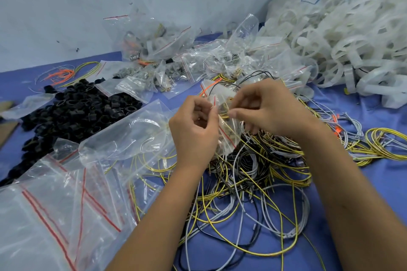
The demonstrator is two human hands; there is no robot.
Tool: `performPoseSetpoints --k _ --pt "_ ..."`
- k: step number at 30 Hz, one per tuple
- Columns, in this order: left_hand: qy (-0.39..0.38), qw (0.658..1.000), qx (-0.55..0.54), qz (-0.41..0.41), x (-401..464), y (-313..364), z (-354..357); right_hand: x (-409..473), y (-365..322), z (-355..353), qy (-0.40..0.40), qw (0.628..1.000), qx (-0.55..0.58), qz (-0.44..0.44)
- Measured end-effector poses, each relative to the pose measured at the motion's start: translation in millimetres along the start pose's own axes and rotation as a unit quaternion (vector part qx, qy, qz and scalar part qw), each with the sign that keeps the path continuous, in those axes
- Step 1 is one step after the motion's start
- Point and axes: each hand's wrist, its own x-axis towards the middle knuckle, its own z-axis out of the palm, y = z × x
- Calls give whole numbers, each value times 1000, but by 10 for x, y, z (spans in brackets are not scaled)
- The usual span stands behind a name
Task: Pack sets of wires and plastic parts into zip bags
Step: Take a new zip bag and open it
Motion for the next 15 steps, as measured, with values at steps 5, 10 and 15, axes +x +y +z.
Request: performPoseSetpoints --k 5,10,15 --pt "51 990 -46 -126 94 -143 -44 -56 -42 -167 -254 952 -160 66" --pt "60 984 -60 -154 108 -164 -47 -33 -65 -98 -241 943 -213 85" --pt "58 982 -69 -166 116 -164 -61 -70 -166 -48 -265 916 -286 90"
